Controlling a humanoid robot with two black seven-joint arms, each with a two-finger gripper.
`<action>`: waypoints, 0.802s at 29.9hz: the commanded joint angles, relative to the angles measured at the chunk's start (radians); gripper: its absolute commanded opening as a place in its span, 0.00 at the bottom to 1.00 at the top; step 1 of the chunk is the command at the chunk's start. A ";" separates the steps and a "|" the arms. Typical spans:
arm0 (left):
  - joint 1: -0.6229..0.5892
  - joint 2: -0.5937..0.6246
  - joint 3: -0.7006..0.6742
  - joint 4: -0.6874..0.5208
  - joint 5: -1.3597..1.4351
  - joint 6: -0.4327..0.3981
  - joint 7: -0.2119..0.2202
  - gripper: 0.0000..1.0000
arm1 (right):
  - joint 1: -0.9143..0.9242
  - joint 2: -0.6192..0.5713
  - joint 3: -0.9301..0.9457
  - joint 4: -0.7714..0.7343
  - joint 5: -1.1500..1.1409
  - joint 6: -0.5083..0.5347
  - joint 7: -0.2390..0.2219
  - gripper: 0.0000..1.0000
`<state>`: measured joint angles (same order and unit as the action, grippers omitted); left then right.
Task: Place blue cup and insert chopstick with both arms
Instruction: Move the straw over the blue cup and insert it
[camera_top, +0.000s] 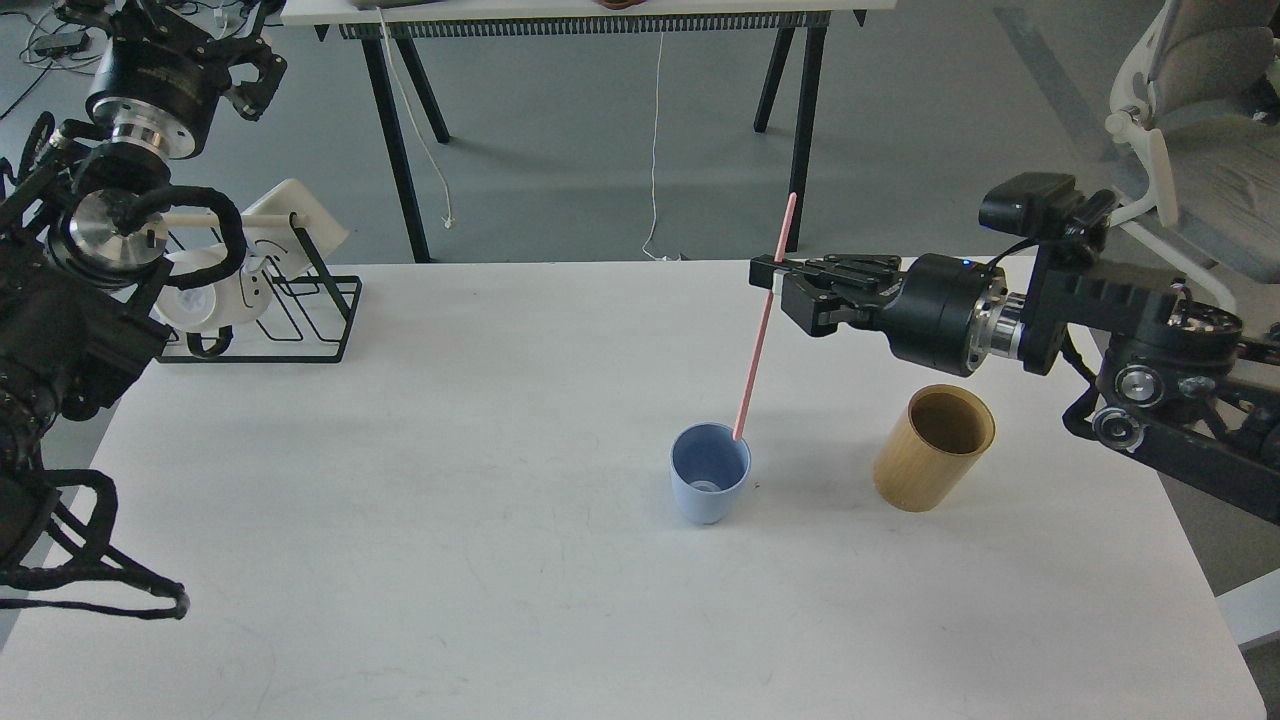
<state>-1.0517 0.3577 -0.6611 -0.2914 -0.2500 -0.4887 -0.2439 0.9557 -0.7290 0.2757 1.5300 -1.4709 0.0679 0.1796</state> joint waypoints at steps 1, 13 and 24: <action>-0.001 0.000 0.000 0.000 0.000 0.000 0.000 1.00 | -0.005 0.051 -0.016 -0.048 0.000 -0.002 0.000 0.05; -0.004 0.001 0.000 0.000 0.000 0.000 0.000 1.00 | -0.057 0.151 -0.046 -0.139 0.000 0.000 -0.003 0.08; -0.005 0.000 0.000 0.000 0.000 0.000 0.000 1.00 | -0.071 0.146 -0.038 -0.140 0.003 -0.004 0.003 0.62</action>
<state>-1.0570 0.3591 -0.6611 -0.2914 -0.2500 -0.4887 -0.2439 0.8853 -0.5750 0.2322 1.3859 -1.4707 0.0650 0.1775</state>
